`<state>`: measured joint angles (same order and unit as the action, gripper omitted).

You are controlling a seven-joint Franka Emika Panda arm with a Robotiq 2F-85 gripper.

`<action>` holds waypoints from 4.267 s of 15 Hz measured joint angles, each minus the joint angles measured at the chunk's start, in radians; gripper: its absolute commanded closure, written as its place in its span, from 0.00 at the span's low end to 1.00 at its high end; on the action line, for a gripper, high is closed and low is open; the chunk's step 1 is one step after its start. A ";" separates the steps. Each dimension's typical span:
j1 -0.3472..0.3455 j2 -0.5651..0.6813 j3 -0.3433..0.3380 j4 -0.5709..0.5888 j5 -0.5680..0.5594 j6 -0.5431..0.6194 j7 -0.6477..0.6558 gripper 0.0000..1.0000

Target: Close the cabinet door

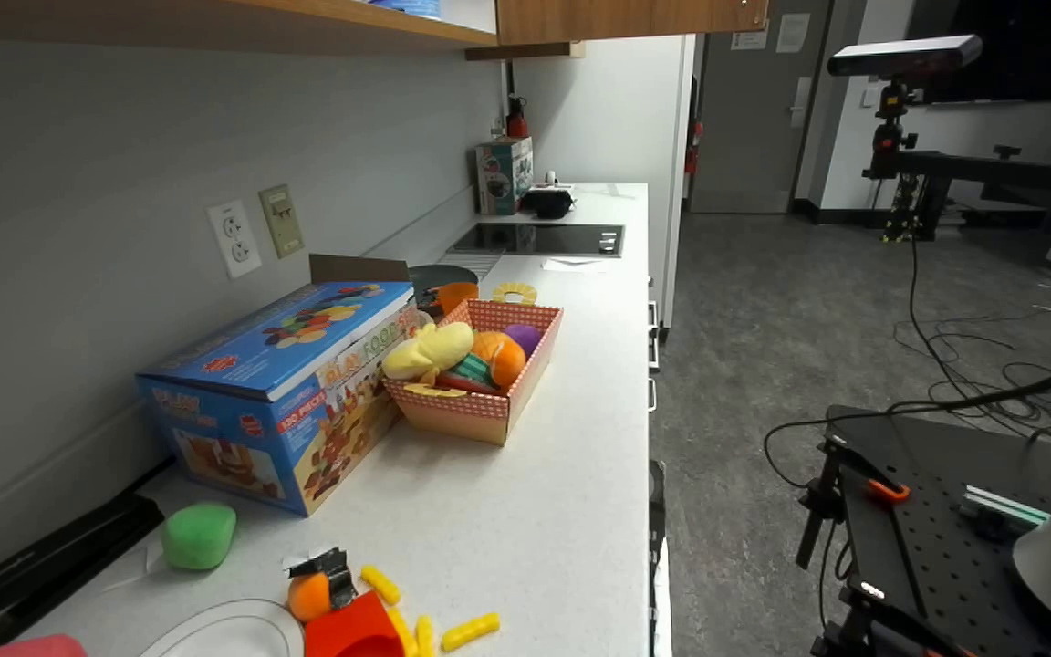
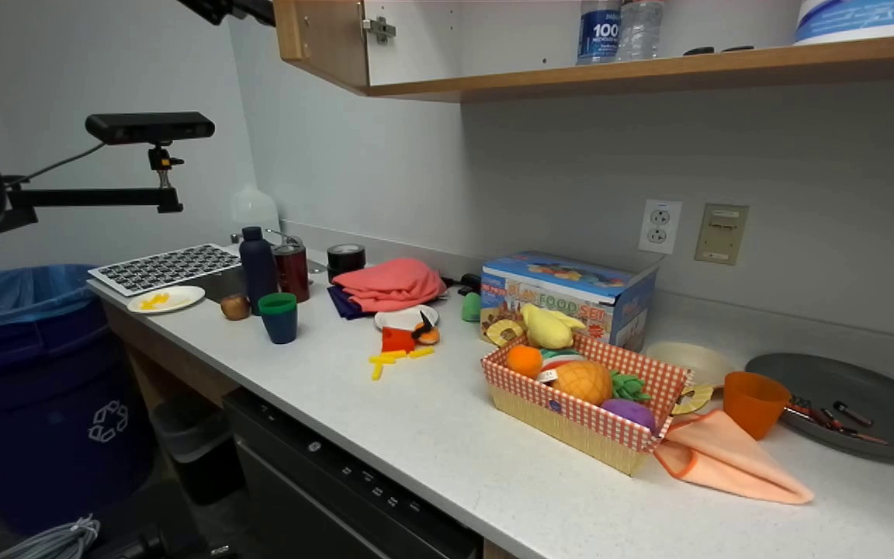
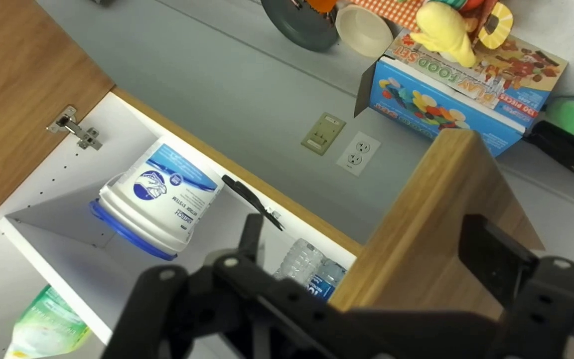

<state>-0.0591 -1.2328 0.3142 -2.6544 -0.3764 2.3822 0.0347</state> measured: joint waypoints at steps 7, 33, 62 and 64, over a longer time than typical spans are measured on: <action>-0.034 -0.014 0.001 -0.032 -0.026 0.091 0.028 0.00; -0.026 0.112 -0.079 -0.102 -0.289 0.166 -0.253 0.00; 0.359 -0.039 -0.238 0.146 0.071 0.085 -0.393 0.00; 0.365 -0.028 -0.240 0.146 0.087 0.124 -0.393 0.00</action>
<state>0.3060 -1.2609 0.0743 -2.5081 -0.2894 2.5065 -0.3581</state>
